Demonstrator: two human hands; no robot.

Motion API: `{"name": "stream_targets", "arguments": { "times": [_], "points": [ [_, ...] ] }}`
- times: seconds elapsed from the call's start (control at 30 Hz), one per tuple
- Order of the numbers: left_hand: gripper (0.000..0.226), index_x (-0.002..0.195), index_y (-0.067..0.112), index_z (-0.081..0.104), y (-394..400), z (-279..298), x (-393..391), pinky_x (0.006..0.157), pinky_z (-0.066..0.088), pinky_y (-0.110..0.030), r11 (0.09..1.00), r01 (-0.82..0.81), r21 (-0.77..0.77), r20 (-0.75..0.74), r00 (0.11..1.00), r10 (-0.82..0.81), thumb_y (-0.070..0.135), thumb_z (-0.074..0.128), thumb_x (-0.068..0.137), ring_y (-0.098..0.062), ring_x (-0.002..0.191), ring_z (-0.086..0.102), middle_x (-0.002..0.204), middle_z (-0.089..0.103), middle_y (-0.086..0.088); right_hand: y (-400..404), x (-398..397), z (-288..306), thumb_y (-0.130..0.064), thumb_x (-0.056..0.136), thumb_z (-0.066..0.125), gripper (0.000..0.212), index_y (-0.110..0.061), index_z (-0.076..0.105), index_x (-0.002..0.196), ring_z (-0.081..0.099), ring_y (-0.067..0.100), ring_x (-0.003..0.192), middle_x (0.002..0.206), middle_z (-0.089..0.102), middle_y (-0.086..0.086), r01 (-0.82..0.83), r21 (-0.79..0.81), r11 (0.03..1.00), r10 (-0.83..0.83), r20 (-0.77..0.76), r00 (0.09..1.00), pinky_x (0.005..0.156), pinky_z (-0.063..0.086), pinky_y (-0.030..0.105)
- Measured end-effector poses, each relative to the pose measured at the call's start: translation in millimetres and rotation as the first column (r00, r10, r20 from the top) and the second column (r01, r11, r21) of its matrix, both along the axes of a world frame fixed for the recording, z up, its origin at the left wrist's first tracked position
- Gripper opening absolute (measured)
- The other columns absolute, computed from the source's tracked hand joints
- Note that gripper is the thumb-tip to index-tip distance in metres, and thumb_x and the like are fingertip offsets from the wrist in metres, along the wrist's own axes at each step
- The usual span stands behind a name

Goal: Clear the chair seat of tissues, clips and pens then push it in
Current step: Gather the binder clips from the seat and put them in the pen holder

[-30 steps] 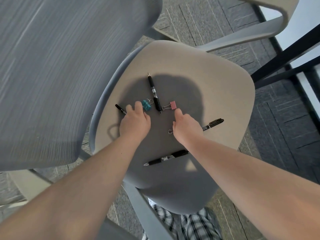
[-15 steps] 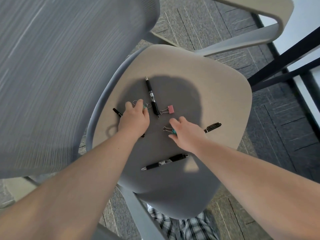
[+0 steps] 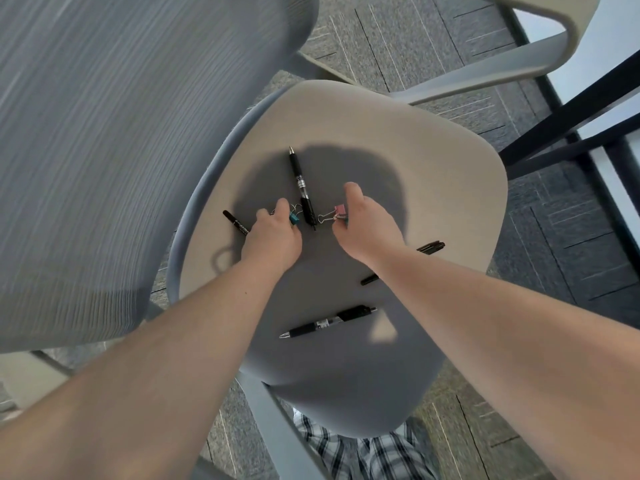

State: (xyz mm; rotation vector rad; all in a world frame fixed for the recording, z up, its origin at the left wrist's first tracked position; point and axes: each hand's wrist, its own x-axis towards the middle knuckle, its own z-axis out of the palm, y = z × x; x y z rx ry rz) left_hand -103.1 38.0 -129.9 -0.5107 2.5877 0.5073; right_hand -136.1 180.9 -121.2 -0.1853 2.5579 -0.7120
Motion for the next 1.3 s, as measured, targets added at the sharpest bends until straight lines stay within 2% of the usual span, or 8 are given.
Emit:
{"name": "stream_targets", "arguments": {
  "times": [0.07,0.23,0.37,0.6,0.8,0.9,1.03,1.3],
  "points": [
    [0.043,0.134,0.01,0.033,-1,0,1,0.082,0.044,-0.044,1.0,0.015,-0.007,-0.014,1.0,-0.015,0.022,0.043,0.094,-0.044,0.103,0.054,0.119,0.045,-0.023,-5,-2,-7,-0.017,0.089,0.045,0.031,-0.012,0.037,0.118,0.059,0.036,0.099,0.114,0.061,0.008,-0.038,0.054,0.998,0.036,0.039,0.999,0.073,0.049,0.037],
    [0.041,0.133,0.008,0.034,-4,0,1,0.081,0.043,-0.043,1.0,0.026,-0.017,-0.029,0.999,-0.026,0.02,0.043,0.095,-0.044,0.103,0.053,0.119,0.044,-0.023,-16,-7,-11,-0.008,0.09,0.044,0.019,-0.01,0.04,0.109,0.055,0.037,0.094,0.112,0.055,0.015,-0.058,0.181,0.982,0.043,0.082,0.996,0.066,0.037,0.036],
    [0.042,0.134,0.008,0.033,-6,4,4,0.083,0.044,-0.043,0.999,0.046,0.0,0.003,0.999,-0.046,0.02,0.042,0.095,-0.044,0.104,0.053,0.12,0.043,-0.023,-16,-3,-4,-0.004,0.09,0.043,0.016,-0.011,0.029,0.093,0.045,0.033,0.081,0.104,0.052,0.014,-0.009,0.149,0.989,-0.002,0.076,0.997,0.065,0.036,0.036],
    [0.037,0.13,0.007,0.036,-3,39,-6,0.086,0.043,-0.043,0.993,0.116,0.001,0.037,0.993,-0.116,0.018,0.04,0.095,-0.042,0.106,0.052,0.119,0.044,-0.023,11,-4,28,-0.005,0.086,0.042,0.01,-0.008,0.032,0.087,0.045,0.033,0.076,0.085,0.045,0.008,0.072,0.086,0.994,-0.08,0.097,0.992,0.063,0.036,0.035],
    [0.037,0.13,0.011,0.037,24,90,-30,0.085,0.043,-0.042,0.97,0.243,0.004,0.006,0.97,-0.243,0.018,0.04,0.094,-0.042,0.105,0.051,0.123,0.044,-0.023,53,-4,71,-0.011,0.087,0.05,0.017,-0.004,0.049,0.103,0.061,0.039,0.098,0.105,0.061,0.019,0.132,0.132,0.982,-0.132,-0.009,0.991,0.07,0.041,0.036],
    [0.03,0.123,0.008,0.04,50,121,-40,0.087,0.042,-0.041,0.941,0.337,-0.027,-0.045,0.94,-0.337,0.018,0.041,0.095,-0.042,0.106,0.051,0.12,0.044,-0.023,75,-1,98,-0.011,0.088,0.051,0.017,-0.003,0.049,0.103,0.059,0.036,0.097,0.103,0.059,0.019,0.196,0.127,0.972,-0.187,-0.08,0.979,0.073,0.042,0.037],
    [0.03,0.123,0.01,0.039,96,167,-48,0.083,0.043,-0.042,0.883,0.468,-0.041,-0.089,0.878,-0.47,0.023,0.042,0.096,-0.043,0.104,0.054,0.119,0.042,-0.021,115,7,147,-0.013,0.088,0.053,0.013,-0.009,0.04,0.088,0.052,0.031,0.079,0.085,0.049,0.008,0.281,0.095,0.955,-0.273,-0.085,0.958,0.066,0.04,0.035],
    [0.034,0.127,0.01,0.037,211,258,-49,0.087,0.045,-0.045,0.745,0.664,-0.064,-0.227,0.718,-0.659,0.021,0.041,0.096,-0.043,0.103,0.055,0.119,0.043,-0.021,211,38,235,-0.014,0.09,0.054,0.006,-0.008,0.053,0.093,0.063,0.03,0.079,0.088,0.061,0.01,0.491,0.069,0.869,-0.454,-0.286,0.844,0.067,0.052,0.039]
  ]
}}
